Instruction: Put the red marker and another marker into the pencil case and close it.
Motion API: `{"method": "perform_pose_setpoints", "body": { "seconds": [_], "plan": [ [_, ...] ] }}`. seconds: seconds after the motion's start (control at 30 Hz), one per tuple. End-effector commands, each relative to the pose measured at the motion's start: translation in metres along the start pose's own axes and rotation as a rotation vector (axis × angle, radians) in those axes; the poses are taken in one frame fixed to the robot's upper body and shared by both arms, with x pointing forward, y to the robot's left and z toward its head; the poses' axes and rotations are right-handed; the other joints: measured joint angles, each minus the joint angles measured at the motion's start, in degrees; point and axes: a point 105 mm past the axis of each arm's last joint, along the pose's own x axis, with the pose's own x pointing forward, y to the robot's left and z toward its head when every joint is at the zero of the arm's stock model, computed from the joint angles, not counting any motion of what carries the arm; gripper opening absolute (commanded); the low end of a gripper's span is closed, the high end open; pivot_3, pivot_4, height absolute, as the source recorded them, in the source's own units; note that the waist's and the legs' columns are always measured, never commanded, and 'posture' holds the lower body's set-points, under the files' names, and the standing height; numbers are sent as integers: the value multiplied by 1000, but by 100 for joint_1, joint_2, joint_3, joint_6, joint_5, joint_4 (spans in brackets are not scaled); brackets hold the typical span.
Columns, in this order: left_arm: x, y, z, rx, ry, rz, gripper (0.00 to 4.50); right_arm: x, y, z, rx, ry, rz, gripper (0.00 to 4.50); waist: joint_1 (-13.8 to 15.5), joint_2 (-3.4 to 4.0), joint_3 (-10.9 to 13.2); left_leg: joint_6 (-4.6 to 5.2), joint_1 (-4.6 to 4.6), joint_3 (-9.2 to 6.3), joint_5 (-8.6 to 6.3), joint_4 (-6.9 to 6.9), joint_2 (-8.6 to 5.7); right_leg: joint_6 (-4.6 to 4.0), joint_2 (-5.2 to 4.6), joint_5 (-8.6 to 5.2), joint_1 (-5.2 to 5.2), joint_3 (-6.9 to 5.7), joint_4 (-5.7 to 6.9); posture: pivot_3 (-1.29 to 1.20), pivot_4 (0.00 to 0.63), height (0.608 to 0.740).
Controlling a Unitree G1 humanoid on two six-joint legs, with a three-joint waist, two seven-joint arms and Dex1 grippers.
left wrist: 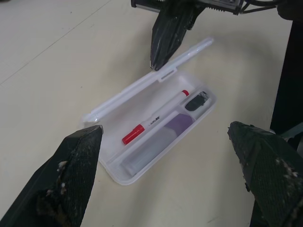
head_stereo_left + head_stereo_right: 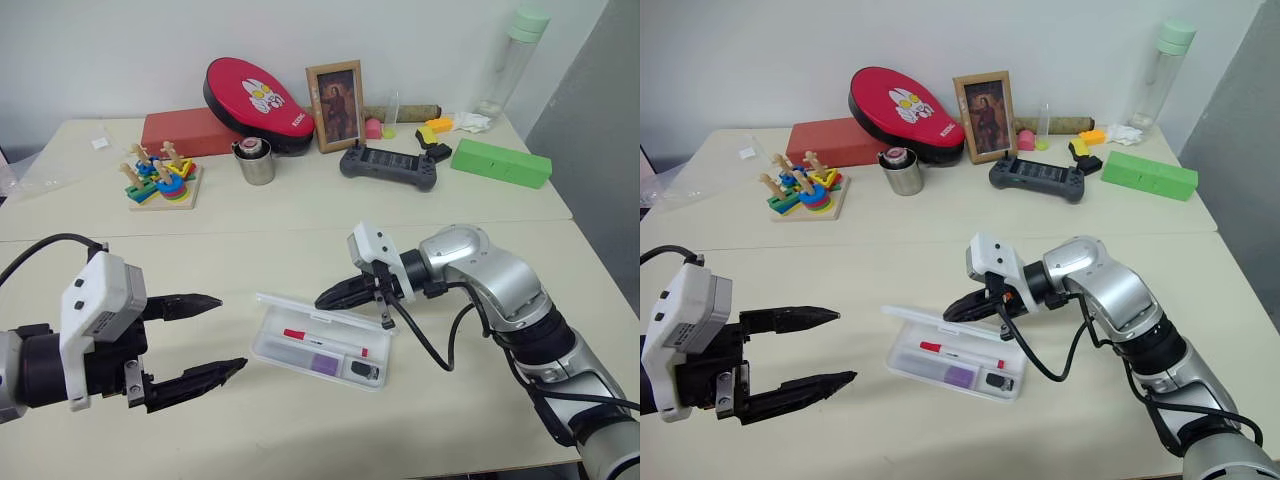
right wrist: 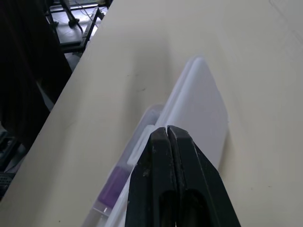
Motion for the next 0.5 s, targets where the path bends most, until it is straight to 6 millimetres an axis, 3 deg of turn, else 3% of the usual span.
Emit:
{"method": "perform_pose_setpoints", "body": {
  "seconds": [0.03,0.5],
  "plan": [
    [-3,-3,8,42,0,7,4500,3,6,3,-4,-13,14,9,0,0,0,0,0,0,0,0,0,0,0,0,0,-1,0,0,150,740],
    [-7,1,11,46,4,41,4500,17,-2,-31,88,51,-20,9,-1,0,0,0,1,0,0,0,0,0,0,0,-2,0,1,0,150,740]
  ]
}}
